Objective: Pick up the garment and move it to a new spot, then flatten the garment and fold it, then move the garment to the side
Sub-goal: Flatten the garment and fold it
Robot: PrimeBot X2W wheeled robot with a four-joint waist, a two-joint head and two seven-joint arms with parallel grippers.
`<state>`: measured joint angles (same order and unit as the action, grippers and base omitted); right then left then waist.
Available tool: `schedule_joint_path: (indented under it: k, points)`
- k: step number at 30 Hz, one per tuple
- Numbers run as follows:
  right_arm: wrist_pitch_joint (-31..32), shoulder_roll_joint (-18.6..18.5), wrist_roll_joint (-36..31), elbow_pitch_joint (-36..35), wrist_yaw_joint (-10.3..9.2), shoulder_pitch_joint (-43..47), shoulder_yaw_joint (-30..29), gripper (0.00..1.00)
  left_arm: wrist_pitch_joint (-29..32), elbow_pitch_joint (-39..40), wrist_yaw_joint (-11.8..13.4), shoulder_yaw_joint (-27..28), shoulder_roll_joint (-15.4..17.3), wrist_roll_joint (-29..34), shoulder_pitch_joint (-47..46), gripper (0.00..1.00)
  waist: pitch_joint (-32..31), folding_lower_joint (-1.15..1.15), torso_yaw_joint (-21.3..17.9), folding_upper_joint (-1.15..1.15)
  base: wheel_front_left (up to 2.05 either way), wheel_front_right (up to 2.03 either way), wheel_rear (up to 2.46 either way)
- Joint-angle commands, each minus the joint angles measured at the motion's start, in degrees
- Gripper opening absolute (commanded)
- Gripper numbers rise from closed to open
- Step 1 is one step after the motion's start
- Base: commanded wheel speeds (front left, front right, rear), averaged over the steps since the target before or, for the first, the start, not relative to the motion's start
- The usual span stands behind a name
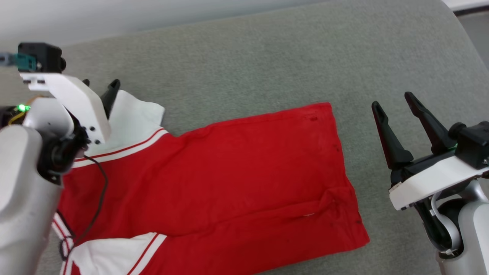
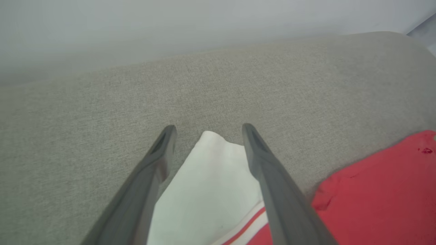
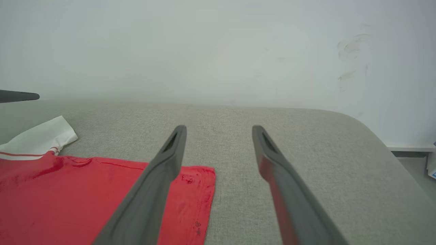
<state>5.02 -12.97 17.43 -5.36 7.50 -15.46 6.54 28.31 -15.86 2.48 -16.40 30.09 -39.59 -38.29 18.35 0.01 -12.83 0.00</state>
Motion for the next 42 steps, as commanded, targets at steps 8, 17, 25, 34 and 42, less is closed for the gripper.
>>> schedule_joint_path:
  k: [8, 17, 25, 34, 42]
  points:
    - [-1.4, 0.6, 1.0, 0.1, -0.02, -2.5, 2.0, 1.00, 15.6, -8.9, -4.2, -3.2, 4.3, -2.1, -8.7, 1.00, 4.7, -0.01, -5.0, 0.00, 0.00, 0.00, 0.00]
    - [-2.7, 1.1, 2.0, 1.2, -0.02, -3.1, 2.7, 1.00, 27.1, -16.2, -2.3, -5.2, 5.8, -3.7, -8.9, 1.00, 7.2, -0.01, -7.1, 0.00, 0.00, 0.00, 0.00]
    - [-0.9, -0.2, 5.8, 3.4, -0.02, -4.7, 1.4, 1.00, 27.0, -17.8, -2.2, -5.9, 3.2, -4.8, -7.5, 0.00, 6.9, -0.01, -6.1, 0.00, 0.00, 0.00, 0.00]
    - [11.7, -4.7, 15.6, 14.4, -0.01, -12.2, 1.9, 1.00, 19.1, -16.4, -2.8, -3.9, -0.5, -5.3, -13.2, 0.00, 7.2, -0.01, -1.5, 0.00, 0.00, 0.00, 0.00]
    - [31.2, -9.0, 21.3, 21.3, -0.01, -20.4, 6.3, 1.00, 13.6, -12.4, -4.6, -5.1, -3.2, -3.5, -16.9, 0.00, 8.2, -0.01, 3.6, 0.00, 0.00, 0.00, 0.00]
